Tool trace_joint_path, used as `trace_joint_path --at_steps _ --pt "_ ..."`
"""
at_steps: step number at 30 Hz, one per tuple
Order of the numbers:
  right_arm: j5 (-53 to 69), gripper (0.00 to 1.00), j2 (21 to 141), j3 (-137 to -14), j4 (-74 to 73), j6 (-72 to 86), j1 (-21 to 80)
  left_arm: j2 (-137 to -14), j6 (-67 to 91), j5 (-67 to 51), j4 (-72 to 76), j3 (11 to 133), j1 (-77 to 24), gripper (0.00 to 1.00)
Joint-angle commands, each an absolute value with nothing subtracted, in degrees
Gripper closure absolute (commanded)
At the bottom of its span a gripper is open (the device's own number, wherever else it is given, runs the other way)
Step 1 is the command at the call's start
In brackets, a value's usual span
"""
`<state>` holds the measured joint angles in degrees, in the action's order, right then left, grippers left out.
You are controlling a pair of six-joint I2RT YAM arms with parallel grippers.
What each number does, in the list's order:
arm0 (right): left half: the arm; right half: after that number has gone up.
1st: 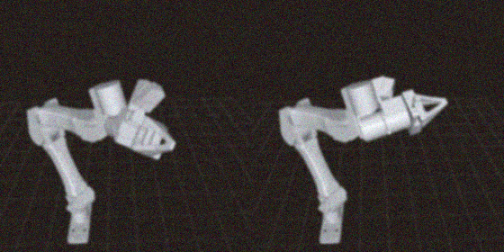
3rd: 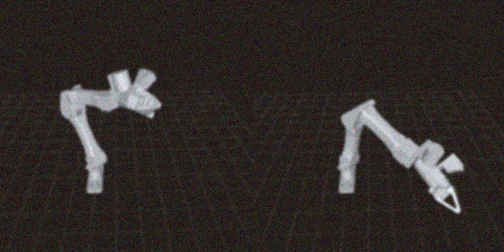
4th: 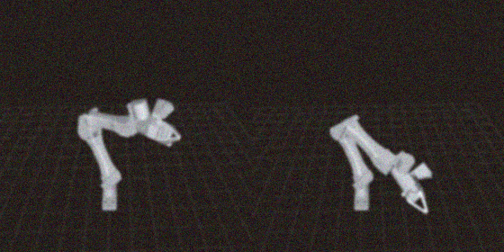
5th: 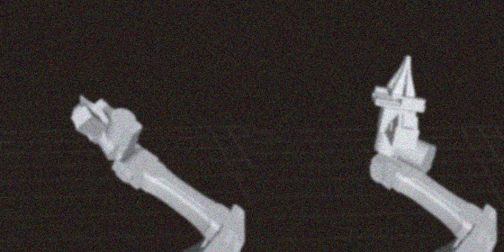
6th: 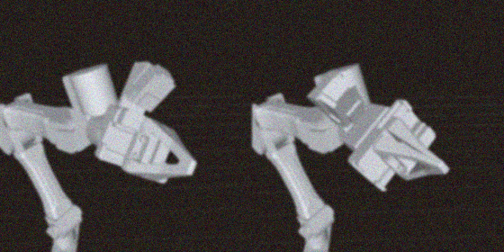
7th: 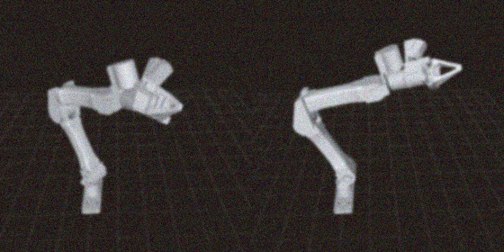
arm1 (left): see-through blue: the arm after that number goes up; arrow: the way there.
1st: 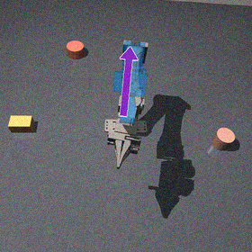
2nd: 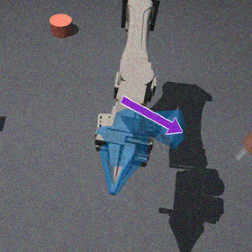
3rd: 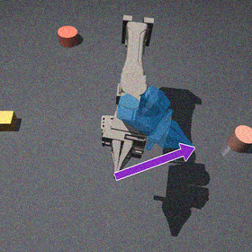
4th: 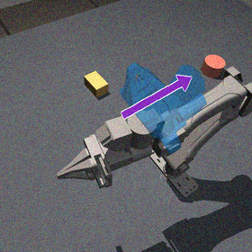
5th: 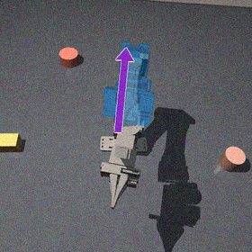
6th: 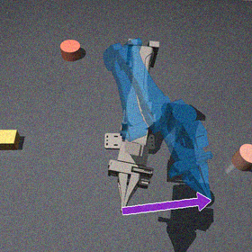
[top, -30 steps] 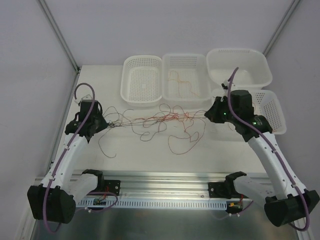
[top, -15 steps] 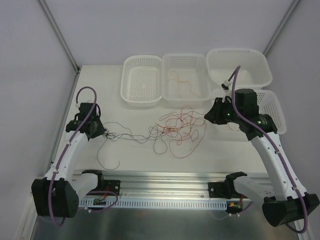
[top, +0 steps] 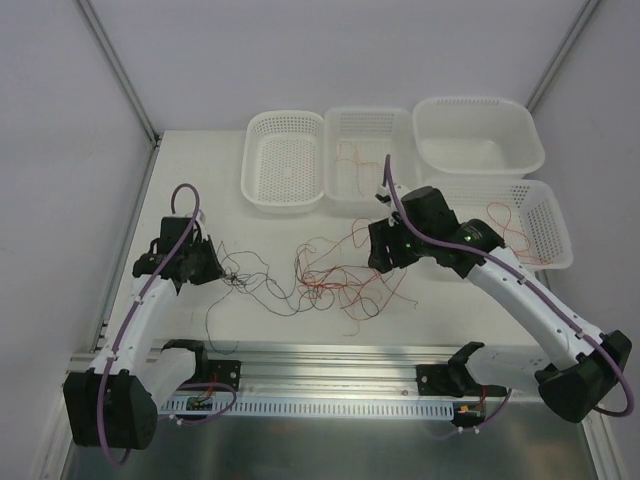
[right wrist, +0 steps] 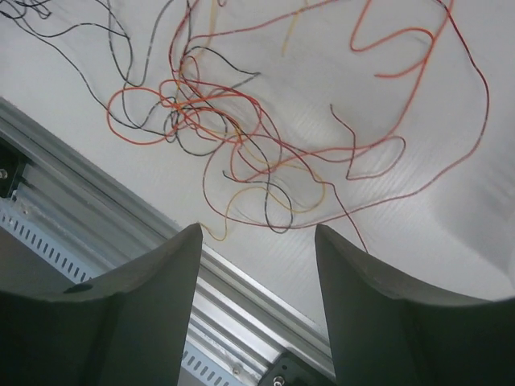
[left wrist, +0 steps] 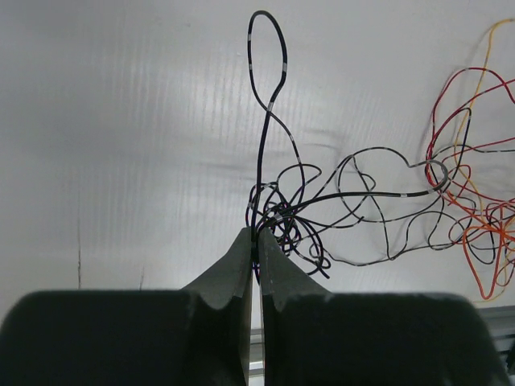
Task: Untangle the cables
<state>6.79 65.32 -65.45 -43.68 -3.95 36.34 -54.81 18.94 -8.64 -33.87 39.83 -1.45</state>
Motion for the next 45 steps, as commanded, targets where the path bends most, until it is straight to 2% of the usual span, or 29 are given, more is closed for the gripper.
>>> trace_joint_path --at_steps 1,9,19,22,24,25,26,28,29,34,39,42,45 --pt "4.74 0.38 69.15 -69.17 -39.21 -7.46 41.12 -53.09 17.14 -11.95 -31.21 37.98 -1.49 1.00" --pt "13.53 0.38 81.72 -73.29 -32.52 -15.46 53.94 -54.14 18.11 -13.80 -28.48 36.83 -1.49 1.00" --pt "10.46 0.39 99.75 -77.25 -27.25 -17.05 59.94 -54.75 17.93 -14.24 -28.12 36.91 -1.49 1.00" --pt "10.90 0.42 102.73 -77.26 -25.32 -16.35 60.47 -54.93 17.84 -14.50 -27.95 37.00 -1.49 1.00" --pt "10.99 0.53 103.27 -77.08 -24.61 -16.43 60.64 -55.11 17.75 -14.41 -27.95 37.00 -1.49 1.00" --pt "10.99 0.60 103.10 -77.17 -24.61 -16.52 60.73 -55.11 17.75 -14.33 -28.04 37.09 -1.49 1.00" --pt "10.81 0.78 102.66 -77.25 -25.04 -16.61 60.73 -55.28 17.75 -14.15 -27.95 37.00 -1.49 1.00" --pt "9.68 0.96 99.17 -77.87 -25.92 -17.14 60.64 -55.55 17.75 -13.80 -27.95 37.09 -1.49 1.00" --pt "8.28 0.99 97.75 -78.39 -27.49 -17.49 60.64 -55.72 17.75 -13.45 -27.95 37.09 -1.49 1.00" --pt "6.07 0.99 88.35 -92.26 -39.43 -21.00 59.07 -57.21 17.84 -12.39 -28.21 37.09 -1.41 1.00" --pt "7.12 0.99 77.29 -104.14 -41.31 -22.76 55.47 -59.15 18.37 -10.03 -29.70 37.70 -1.14 1.00" --pt "5.98 0.99 70.61 -104.16 -35.35 -21.89 53.53 -60.38 18.98 -8.53 -30.58 38.05 -0.44 1.00" --pt "5.18 0.99 66.11 -98.01 -26.74 -19.26 52.21 -60.56 19.51 -6.86 -31.11 38.67 -0.35 1.00"
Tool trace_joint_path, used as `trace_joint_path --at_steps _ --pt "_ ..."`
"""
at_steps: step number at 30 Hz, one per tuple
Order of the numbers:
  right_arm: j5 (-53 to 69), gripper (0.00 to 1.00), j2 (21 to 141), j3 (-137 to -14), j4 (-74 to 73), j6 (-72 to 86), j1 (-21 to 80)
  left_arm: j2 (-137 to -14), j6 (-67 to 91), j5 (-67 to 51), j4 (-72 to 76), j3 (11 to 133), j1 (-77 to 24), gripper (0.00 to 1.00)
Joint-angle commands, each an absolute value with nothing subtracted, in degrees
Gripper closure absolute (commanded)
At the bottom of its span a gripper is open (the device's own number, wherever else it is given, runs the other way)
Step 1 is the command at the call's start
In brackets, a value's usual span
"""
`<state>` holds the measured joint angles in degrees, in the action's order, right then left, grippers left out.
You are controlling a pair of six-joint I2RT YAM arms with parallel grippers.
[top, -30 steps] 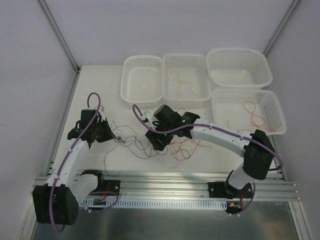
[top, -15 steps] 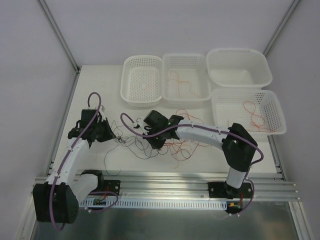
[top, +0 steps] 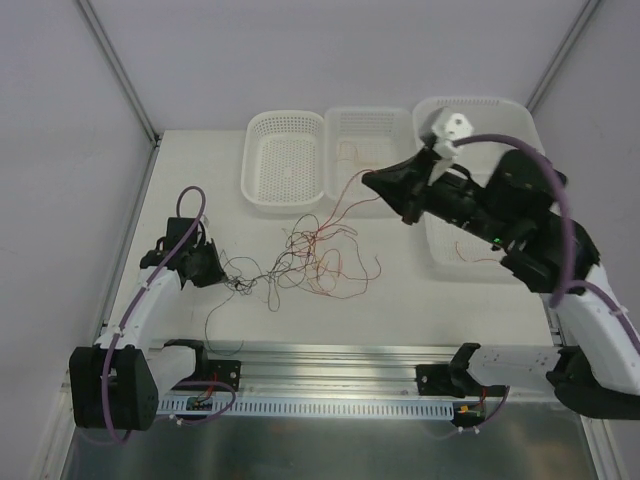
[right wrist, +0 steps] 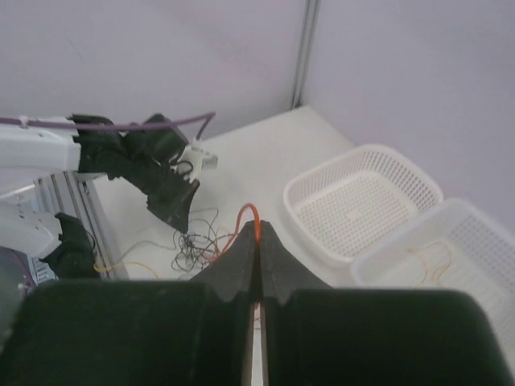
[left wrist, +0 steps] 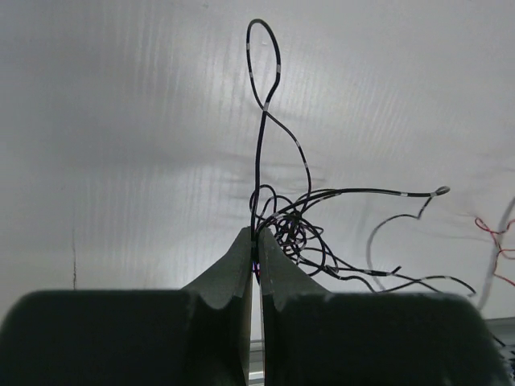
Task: Untangle the cables
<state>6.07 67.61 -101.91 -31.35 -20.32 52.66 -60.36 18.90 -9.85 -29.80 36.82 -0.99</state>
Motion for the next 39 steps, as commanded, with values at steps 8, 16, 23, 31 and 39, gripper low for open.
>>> trace_joint_path --at_steps 8,16,23,31,39 --pt "4.92 0.99 68.64 -92.30 -27.78 -14.77 51.59 -56.78 22.41 -12.29 -30.94 40.86 -0.35 0.77" --pt "7.99 0.99 73.21 -92.81 -29.79 -11.43 51.15 -47.03 20.92 -28.55 -26.91 43.85 -3.77 0.09" --pt "9.05 0.99 74.36 -93.78 -30.06 -10.37 51.24 -45.17 21.79 -27.69 -15.06 43.51 -20.73 0.03" --pt "6.95 0.99 73.83 -94.66 -30.50 -10.63 50.98 -53.26 22.33 -18.12 -2.74 41.14 -40.15 0.03" --pt "6.15 0.99 73.21 -95.71 -30.76 -10.46 50.80 -63.26 21.27 -8.37 4.66 39.20 -53.16 0.07"
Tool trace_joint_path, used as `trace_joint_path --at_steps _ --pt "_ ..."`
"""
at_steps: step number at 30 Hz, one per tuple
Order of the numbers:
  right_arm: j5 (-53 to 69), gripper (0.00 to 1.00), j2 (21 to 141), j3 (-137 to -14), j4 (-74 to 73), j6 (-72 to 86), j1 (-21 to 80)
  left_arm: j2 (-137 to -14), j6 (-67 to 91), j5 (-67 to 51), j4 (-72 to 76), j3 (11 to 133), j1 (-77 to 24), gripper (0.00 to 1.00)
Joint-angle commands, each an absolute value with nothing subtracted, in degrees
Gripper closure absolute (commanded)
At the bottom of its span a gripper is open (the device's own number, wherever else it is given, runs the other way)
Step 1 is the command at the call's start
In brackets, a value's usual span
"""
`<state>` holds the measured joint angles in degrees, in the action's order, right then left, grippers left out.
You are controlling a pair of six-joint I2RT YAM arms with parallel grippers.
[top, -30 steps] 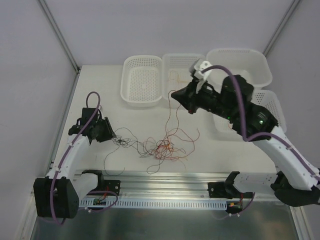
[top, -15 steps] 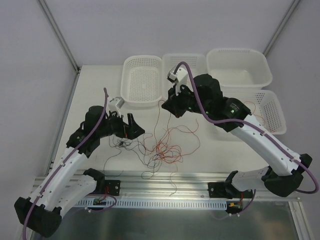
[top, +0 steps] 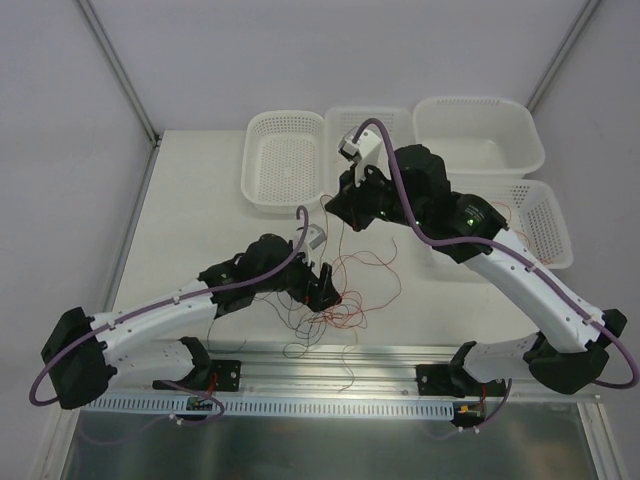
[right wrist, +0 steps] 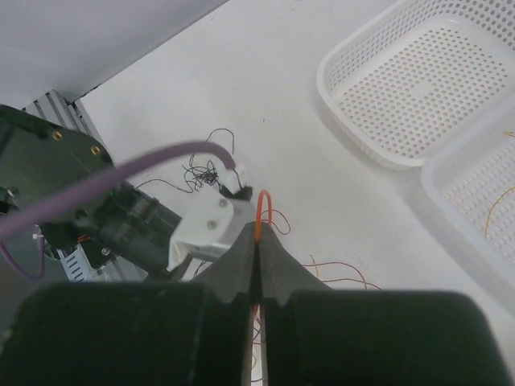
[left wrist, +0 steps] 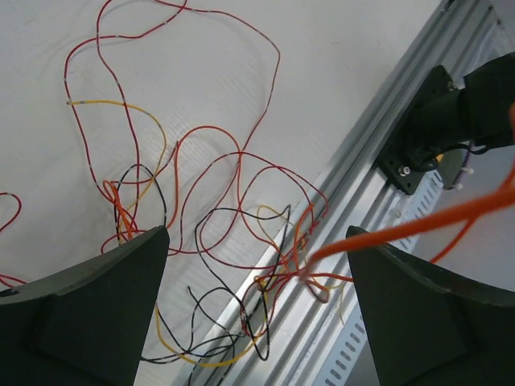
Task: Untangle the cables
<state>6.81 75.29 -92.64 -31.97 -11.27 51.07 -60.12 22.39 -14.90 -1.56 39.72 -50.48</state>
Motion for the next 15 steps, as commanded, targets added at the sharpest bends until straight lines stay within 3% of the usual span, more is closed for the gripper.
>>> trace_joint_path --at_steps 1,10,15 --pt "5.89 0.99 73.13 -95.80 -30.76 -10.46 50.71 -64.33 21.62 -6.70 5.35 39.46 -54.13 0.09" --pt "2.99 0.99 71.81 -100.36 -33.57 -11.07 49.14 -76.63 26.28 0.97 11.86 41.74 -59.06 0.37" --pt "0.45 0.99 70.31 -105.46 -36.73 -12.82 46.50 -82.08 29.18 6.67 10.82 42.45 -59.06 0.47"
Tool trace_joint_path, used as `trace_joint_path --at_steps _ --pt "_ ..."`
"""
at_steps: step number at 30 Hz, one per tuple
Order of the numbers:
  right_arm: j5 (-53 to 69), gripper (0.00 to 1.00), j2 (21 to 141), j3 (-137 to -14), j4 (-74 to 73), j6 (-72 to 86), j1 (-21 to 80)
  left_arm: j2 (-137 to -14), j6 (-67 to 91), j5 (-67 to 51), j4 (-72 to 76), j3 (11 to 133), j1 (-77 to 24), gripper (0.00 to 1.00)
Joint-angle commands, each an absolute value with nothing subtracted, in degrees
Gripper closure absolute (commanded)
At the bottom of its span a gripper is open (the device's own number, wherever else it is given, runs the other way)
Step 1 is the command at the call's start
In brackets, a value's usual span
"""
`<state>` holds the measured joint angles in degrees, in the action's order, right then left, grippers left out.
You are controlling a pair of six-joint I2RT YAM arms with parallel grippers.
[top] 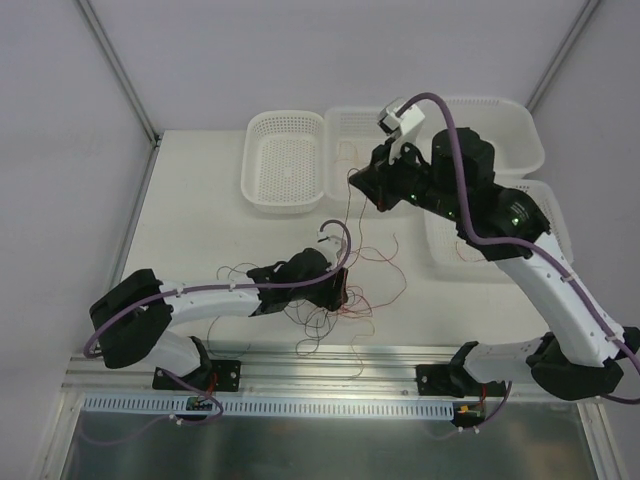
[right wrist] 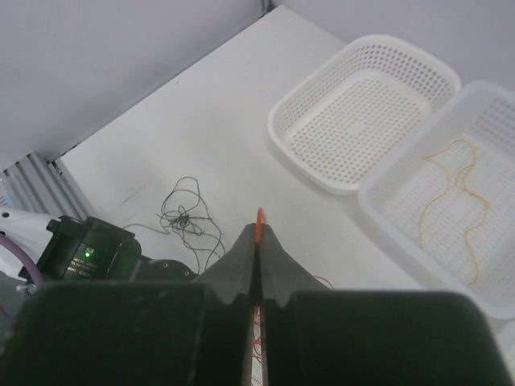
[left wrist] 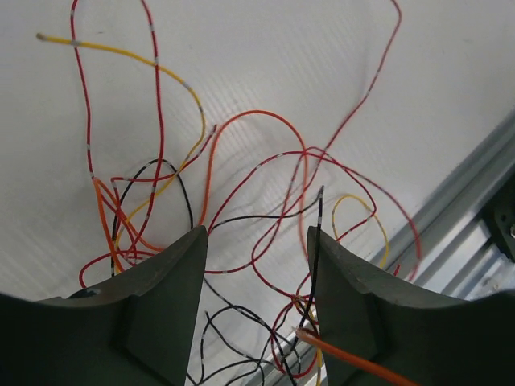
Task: Untangle the cables
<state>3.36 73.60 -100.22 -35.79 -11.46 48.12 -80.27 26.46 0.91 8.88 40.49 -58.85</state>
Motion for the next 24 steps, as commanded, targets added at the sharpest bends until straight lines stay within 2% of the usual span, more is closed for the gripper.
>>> trace_joint_path --at_steps 1,7,16,24 --pt "0.44 0.99 70.05 -106.60 -37.52 -13.27 46.06 -82.44 29.35 8.16 9.77 42.89 -59.06 0.48" --pt "-7.99 0.99 69.08 -115.57 -42.97 -17.49 42.02 -83.67 28.82 19.15 -1.99 45.44 -54.59 0.51" --pt "-19.50 0.99 63.90 -116.89 -43.33 -21.62 38.77 -81.03 30.67 19.60 -10.98 44.21 -36.06 0.44" --pt "-28.02 0.99 62.40 -117.77 -41.93 -25.48 37.36 -83.32 33.31 18.73 -18.54 44.65 -25.23 0.42"
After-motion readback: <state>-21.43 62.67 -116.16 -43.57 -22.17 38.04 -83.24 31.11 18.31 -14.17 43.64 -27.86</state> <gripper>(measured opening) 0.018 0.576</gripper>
